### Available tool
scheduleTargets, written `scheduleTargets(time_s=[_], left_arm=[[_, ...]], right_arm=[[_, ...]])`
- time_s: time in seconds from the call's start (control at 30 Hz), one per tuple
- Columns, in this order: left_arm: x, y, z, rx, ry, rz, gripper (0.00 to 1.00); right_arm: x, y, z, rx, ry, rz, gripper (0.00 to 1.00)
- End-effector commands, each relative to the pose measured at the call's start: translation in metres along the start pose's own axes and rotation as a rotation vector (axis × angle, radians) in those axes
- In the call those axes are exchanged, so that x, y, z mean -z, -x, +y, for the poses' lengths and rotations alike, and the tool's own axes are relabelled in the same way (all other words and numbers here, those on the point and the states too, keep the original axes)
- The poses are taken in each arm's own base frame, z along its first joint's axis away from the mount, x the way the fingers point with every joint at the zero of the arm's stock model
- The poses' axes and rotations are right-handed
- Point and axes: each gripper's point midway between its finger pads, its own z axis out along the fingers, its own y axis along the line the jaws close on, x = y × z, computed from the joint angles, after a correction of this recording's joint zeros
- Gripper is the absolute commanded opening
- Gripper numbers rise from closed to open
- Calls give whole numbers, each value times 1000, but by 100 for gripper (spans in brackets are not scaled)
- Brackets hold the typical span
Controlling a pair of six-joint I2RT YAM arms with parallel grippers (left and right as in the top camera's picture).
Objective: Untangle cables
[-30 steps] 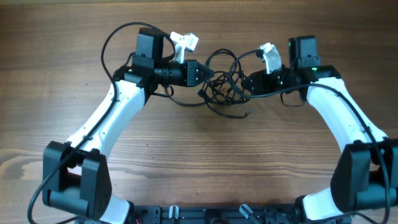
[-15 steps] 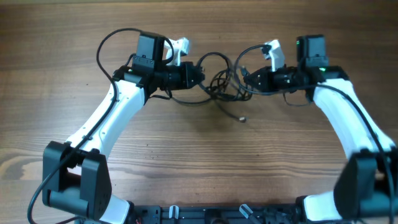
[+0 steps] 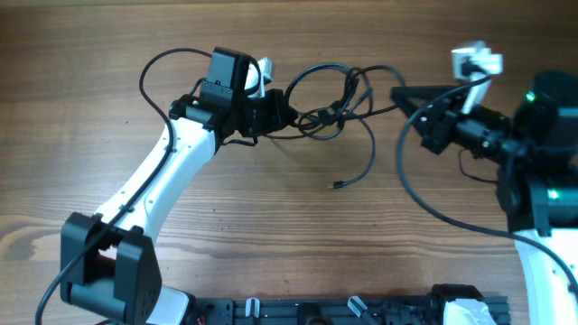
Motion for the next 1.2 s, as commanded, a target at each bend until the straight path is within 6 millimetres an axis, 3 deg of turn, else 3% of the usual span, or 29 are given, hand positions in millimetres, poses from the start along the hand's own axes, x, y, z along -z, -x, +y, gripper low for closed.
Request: scheduleTargets(time_s=[0.0, 0.1, 0.27, 0.4, 0.47, 0.53, 0.6, 0.67, 0.7, 0.77, 0.8, 1.0, 1.07, 1.13, 1.17], left_arm=[[-5, 7, 67, 49, 240, -51, 4], [-5, 7, 67, 49, 243, -52, 4], [-5, 9, 70, 47, 258, -62, 4], [-5, 10, 69, 33, 255, -66, 4], [-5, 12, 68, 30, 251, -72, 4], [-5, 14, 67, 26, 247, -79, 4], [-5, 15, 66, 18, 243, -84, 4], [-6, 15, 63, -15, 226, -77, 4], [-6, 15, 62, -25, 220, -74, 4], [-8, 13, 54, -64, 176, -56, 4], [-8, 12, 51, -65, 162, -52, 4], [-15, 2, 37, -89, 129, -22, 4], [-20, -5, 30, -105, 122, -6, 4], [-23, -8, 27, -76, 135, -7, 4], [-24, -8, 29, -25, 155, -21, 4]], right_arm=[[52, 44, -17, -165, -260, -243, 4], [57, 33, -44, -242, -389, -237, 4], [53, -2, -94, -362, -576, -127, 4], [14, -30, -82, -187, -327, 111, 5], [-2, -62, -78, -153, -181, 259, 6], [-11, -88, -87, -201, -152, 362, 9], [-19, -109, -97, -253, -143, 446, 29], [-27, -116, -107, -276, -142, 472, 47], [-29, -116, -109, -271, -142, 469, 52], [-37, -105, -116, -188, -145, 431, 83], [-43, -99, -116, -145, -138, 407, 86], [-83, -77, -95, 40, -95, 334, 86], [-102, -76, -93, -99, -159, 307, 70], [-112, -80, -97, -277, -234, 291, 64], [-120, -88, -102, -420, -297, 286, 56]])
